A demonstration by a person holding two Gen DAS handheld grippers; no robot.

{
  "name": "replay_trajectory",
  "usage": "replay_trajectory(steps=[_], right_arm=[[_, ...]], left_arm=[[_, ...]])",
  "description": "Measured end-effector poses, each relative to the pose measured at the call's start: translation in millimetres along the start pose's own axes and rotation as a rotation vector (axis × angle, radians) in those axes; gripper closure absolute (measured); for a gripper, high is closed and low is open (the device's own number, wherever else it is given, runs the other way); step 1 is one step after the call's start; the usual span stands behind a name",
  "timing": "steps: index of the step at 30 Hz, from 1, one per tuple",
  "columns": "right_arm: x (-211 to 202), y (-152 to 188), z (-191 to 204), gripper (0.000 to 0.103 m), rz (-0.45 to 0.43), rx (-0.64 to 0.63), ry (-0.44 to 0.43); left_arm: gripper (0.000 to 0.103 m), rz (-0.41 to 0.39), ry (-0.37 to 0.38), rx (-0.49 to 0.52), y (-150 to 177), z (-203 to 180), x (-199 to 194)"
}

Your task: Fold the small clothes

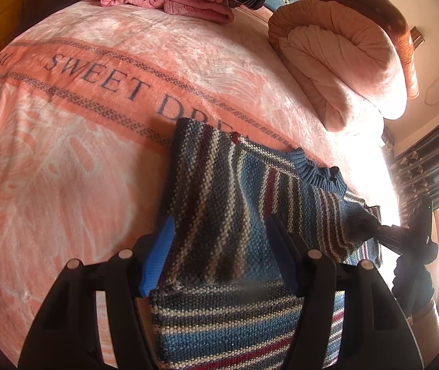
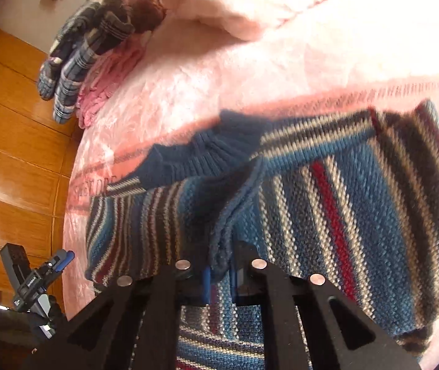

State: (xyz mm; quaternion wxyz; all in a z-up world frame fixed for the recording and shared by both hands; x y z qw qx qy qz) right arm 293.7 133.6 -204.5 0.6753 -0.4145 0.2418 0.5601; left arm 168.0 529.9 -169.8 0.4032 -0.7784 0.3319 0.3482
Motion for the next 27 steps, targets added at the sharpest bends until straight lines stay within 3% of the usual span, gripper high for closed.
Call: replay_trajectory(steps=[3, 8, 11, 15, 17, 20, 23, 27], right_arm=[[-15.2, -12.5, -7.8, 0.095, -0.052, -0.035, 0.076], [14.7, 1.1, -36.4, 0.094, 0.03, -0.058, 0.198], [27.4, 9.9, -43.0, 0.092, 0.035, -0.099, 0.252], [18.1, 9.2, -40.5, 0.086, 0.042, -0.123, 0.265], [-3.0, -0.8, -34.9, 0.081, -0.021, -0.128, 0.268], [-30.7, -11.2, -15.4, 0.081, -0.104, -0.127, 0.16], [-26.9, -1.8, 2.7, 0.081, -0.062, -0.164, 0.091], [-7.3, 15.0, -5.5, 0.081, 0.002, -0.173, 0.13]], left_arm=[[0.041, 0.022, -0.027, 0.028, 4.8, -4.9, 7.6], [0.041, 0.117, -0.104, 0.05, 29.2, 3.5, 40.3], [0.041, 0.12, -0.13, 0.076, 33.6, 6.3, 47.8], [0.041, 0.1, -0.13, 0.084, 25.8, 2.7, 39.4], [0.041, 0.062, -0.099, 0.065, 15.5, -5.0, 27.3], [0.041, 0.0, -0.04, 0.094, 2.9, -29.1, 10.6], [0.04, -0.009, 0.02, 0.103, 4.5, -53.2, 9.6], [0.04, 0.059, 0.013, 0.137, 27.7, -63.2, 31.2]])
Point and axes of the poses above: each gripper's, at about its wrist camera, not at the fingertips, and x roughly the way its jaws point, z to its left, y to its underside, the point moved 10 cm from there along x, roughly the way its jaws point, and after that the axes turned 1 degree about -y, right-handed, at the moved point
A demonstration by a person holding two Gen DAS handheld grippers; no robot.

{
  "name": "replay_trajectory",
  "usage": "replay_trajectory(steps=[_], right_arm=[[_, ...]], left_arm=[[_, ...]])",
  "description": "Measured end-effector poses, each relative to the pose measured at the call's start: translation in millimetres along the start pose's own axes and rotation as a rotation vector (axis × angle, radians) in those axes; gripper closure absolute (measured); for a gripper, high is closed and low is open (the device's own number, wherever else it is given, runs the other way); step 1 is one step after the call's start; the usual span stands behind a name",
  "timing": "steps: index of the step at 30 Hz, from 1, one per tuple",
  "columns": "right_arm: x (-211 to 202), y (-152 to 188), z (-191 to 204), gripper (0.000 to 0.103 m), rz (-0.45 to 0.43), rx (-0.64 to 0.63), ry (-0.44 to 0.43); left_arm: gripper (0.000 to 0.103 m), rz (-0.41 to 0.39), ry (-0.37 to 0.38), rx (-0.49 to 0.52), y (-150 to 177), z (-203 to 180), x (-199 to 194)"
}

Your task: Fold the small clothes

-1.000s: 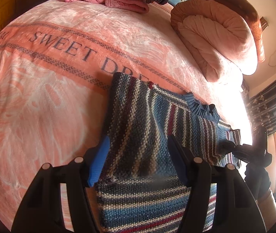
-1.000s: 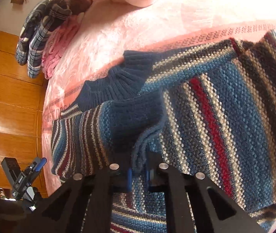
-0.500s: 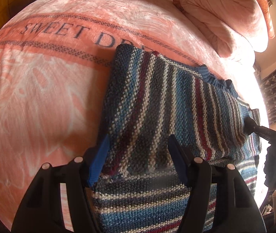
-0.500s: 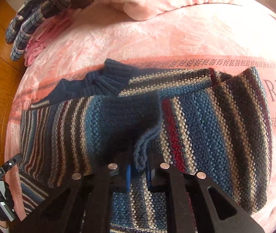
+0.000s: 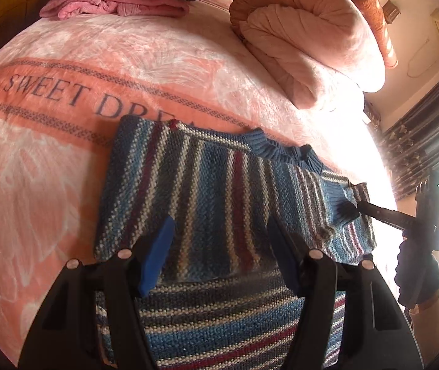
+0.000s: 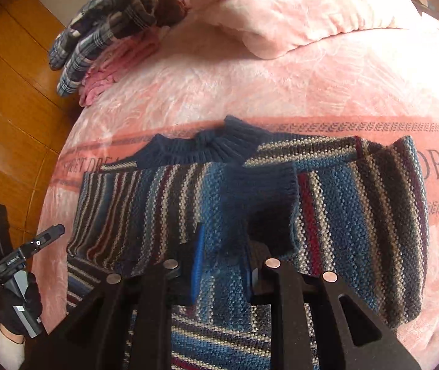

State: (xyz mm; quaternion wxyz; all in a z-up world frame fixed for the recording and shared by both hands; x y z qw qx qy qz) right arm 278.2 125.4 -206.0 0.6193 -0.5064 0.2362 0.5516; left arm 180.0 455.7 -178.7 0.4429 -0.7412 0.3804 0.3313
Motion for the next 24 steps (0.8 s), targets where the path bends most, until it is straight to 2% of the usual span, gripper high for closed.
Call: replay_trajectory(steps=[3, 5, 7, 10, 12, 15, 18, 19, 21, 24], right_arm=[[19.5, 15.8, -22.7, 0.082, 0.049, 0.022, 0.085], [29.8, 25.1, -32.1, 0.085, 0.058, 0.041, 0.064], [29.7, 26.8, -34.2, 0.087, 0.036, 0.05, 0.046], [30.1, 26.8, -31.1, 0.086, 0.039, 0.019, 0.072], [22.0, 24.3, -27.2, 0.083, 0.035, 0.022, 0.056], [-15.0, 25.1, -17.2, 0.077, -0.003, 0.053, -0.044], [-63.4, 46.3, -11.7, 0.067, -0.014, -0.002, -0.061], [-78.4, 58.9, -11.4, 0.063, -0.009, -0.016, -0.061], [-104.1, 88.3, -12.0, 0.062, 0.015, -0.03, -0.062], [-134.0, 139.9, -13.8, 0.06, 0.057, -0.033, -0.061]], left_arm=[[0.04, 0.055, -0.033, 0.004, 18.9, 9.8, 19.7], [0.041, 0.095, -0.035, -0.031, 31.4, 22.0, 32.5], [0.041, 0.079, -0.021, -0.035, 35.1, 26.5, 36.9], [0.041, 0.08, -0.026, -0.037, 34.4, 25.6, 35.2], [0.041, 0.074, -0.034, -0.066, 33.3, 25.2, 27.3], [0.041, 0.084, -0.032, -0.104, 38.2, 21.3, 1.8], [0.04, 0.096, -0.033, -0.059, 60.2, 12.8, -36.9], [0.037, 0.108, -0.029, -0.031, 74.1, 9.7, -50.9], [0.033, 0.141, -0.035, 0.017, 108.2, 8.2, -76.3], [0.033, 0.247, -0.058, 0.042, 167.4, 12.8, -101.7]])
Point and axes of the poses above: each gripper's, at about its wrist camera, not at the fingertips, and x roughly the way its jaws point, z to its left, y to its underside, the point moved 10 cm from there along x, roughly the way its jaws point, and after that the axes turned 1 degree about -y, right-handed, at the moved point
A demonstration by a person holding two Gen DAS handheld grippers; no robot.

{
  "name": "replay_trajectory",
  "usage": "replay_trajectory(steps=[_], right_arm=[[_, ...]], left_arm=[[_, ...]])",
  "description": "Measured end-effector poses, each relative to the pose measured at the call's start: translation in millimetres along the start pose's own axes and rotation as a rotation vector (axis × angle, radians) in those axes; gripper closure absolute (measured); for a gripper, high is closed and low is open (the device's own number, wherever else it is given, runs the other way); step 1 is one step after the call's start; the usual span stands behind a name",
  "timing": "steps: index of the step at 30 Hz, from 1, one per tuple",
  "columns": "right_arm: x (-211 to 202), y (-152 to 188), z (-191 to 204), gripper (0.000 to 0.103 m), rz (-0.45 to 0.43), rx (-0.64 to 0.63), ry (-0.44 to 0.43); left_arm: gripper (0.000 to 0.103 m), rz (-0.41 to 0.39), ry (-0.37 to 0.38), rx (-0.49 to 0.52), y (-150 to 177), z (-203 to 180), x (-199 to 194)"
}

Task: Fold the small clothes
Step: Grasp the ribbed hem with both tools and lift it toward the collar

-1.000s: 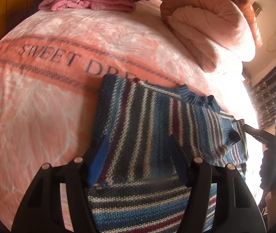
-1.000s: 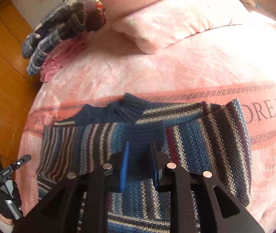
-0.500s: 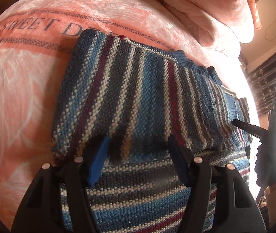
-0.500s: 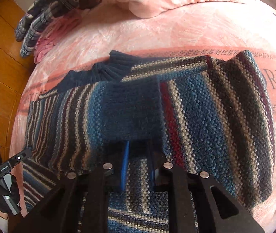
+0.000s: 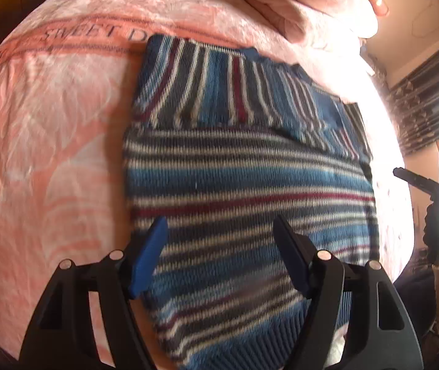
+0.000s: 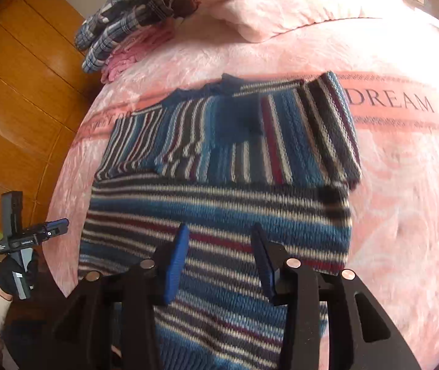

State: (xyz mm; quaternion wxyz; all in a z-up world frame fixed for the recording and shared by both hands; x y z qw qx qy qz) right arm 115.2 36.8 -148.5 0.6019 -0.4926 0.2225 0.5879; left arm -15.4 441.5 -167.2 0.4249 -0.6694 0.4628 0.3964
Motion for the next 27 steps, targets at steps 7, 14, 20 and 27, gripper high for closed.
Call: replay_trajectory(steps=[7, 14, 20, 27], right_arm=[[-28.4, 120.3, -17.0, 0.053, 0.05, 0.126, 0.007], [-27.4, 186.0, -31.7, 0.053, 0.12, 0.185, 0.058], [-10.1, 219.7, -37.6, 0.053, 0.206, 0.224, 0.068], [13.9, 246.6, -42.8, 0.053, 0.294, 0.294, 0.047]], left_arm=[[0.033, 0.212, -0.013, -0.174, 103.2, 13.6, 12.6], [0.033, 0.284, 0.01, -0.251, 160.4, -4.6, 35.5], [0.034, 0.289, -0.023, -0.252, 173.7, -9.5, 38.0], [0.034, 0.276, 0.013, -0.34, 171.7, -2.0, 43.9]])
Point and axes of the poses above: each gripper's, at about its wrist camera, not at the fingertips, and x roughly the way its jaws point, z to its left, y to its underside, the point moved 10 cm from there along x, roughly the way its jaws point, and after that the axes turned 1 degree about -y, right-handed, at the moved point
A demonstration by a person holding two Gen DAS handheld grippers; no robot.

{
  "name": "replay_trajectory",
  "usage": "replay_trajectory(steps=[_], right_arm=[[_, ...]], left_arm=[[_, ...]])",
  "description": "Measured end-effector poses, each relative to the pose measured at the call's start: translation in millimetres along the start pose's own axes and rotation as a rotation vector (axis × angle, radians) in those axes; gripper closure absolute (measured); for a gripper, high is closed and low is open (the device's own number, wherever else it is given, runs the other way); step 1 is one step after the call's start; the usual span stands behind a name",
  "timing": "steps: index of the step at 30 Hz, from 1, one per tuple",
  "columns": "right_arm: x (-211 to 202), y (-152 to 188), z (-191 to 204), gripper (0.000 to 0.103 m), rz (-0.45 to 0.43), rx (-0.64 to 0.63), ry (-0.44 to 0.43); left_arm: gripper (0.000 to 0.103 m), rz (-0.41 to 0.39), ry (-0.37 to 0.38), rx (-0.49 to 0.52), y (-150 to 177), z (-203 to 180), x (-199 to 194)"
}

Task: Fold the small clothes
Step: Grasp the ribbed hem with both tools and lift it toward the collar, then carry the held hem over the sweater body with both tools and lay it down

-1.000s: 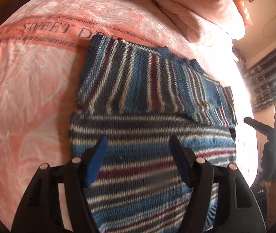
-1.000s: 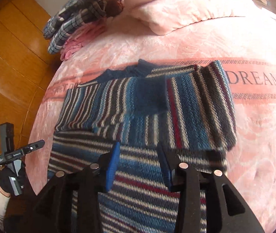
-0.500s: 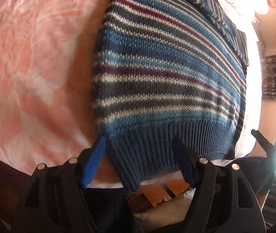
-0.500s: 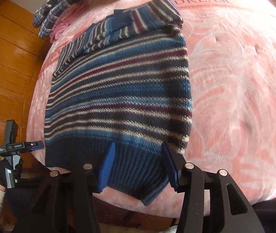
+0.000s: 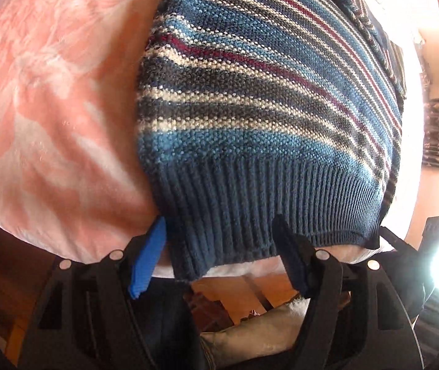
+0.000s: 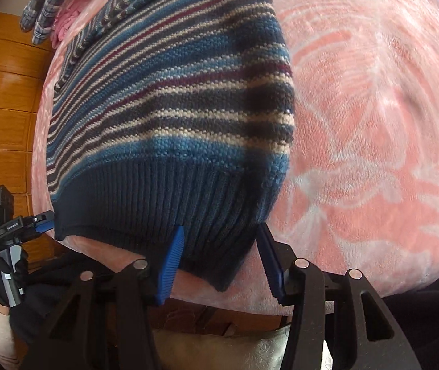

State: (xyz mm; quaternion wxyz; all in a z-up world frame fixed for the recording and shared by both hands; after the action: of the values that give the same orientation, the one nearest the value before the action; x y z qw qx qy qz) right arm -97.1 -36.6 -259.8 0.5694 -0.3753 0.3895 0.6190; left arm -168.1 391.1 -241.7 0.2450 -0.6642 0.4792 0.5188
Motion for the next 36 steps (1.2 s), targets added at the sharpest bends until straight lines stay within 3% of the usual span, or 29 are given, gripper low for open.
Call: replay_trajectory(steps=[4, 11, 14, 17, 18, 19, 22, 29, 33, 36], right_arm=[[8.7, 3.9, -14.2, 0.059, 0.03, 0.094, -0.022], [11.0, 6.5, -5.4, 0.058, 0.027, 0.017, 0.017], [11.2, 5.9, -5.7, 0.067, 0.022, 0.022, 0.016], [12.9, 6.7, -4.2, 0.081, 0.027, 0.024, -0.013], [13.7, 7.3, -1.2, 0.089, 0.031, 0.018, -0.025], [13.6, 7.9, 1.6, 0.093, 0.032, 0.012, -0.038], [9.5, 6.5, 5.6, 0.094, 0.024, 0.009, -0.06], [-44.6, -20.5, 25.7, 0.095, -0.058, 0.09, -0.324], [-76.2, -53.7, 34.4, 0.095, -0.108, 0.072, -0.361], [-87.1, -83.1, 35.6, 0.095, -0.111, 0.059, -0.343]], left_arm=[[0.036, 0.002, -0.006, -0.005, 0.0, -0.9, 4.6], [0.037, 0.023, -0.013, -0.035, 7.1, 4.8, 12.8], [0.042, 0.024, -0.027, -0.037, 7.6, 5.7, 14.6], [0.057, 0.025, -0.018, -0.053, 7.5, 6.2, 15.0], [0.076, 0.022, -0.004, -0.062, 7.1, 5.9, 14.2], [0.086, 0.025, 0.029, -0.073, 6.7, 3.3, 13.6], [0.089, 0.005, 0.064, -0.072, 4.4, -2.1, 7.0], [0.089, -0.121, 0.246, -0.055, -17.3, -34.9, -39.1], [0.09, -0.191, 0.29, -0.035, -40.3, -52.2, -64.0], [0.09, -0.236, 0.299, -0.014, -61.8, -65.2, -77.6]])
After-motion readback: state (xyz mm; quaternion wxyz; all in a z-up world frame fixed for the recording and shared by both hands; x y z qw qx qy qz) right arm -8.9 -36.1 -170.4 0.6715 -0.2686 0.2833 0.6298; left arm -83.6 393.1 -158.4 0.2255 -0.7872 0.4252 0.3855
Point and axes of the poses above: each gripper's, at about its wrist camera, not at the fingertips, and x roughly the way its jaws point, z to its left, y to its underside, the point moved 10 cm from there along x, roughly the way its jaws point, and after that the axes turned 1 degree about -y, right-handed, at the moved point
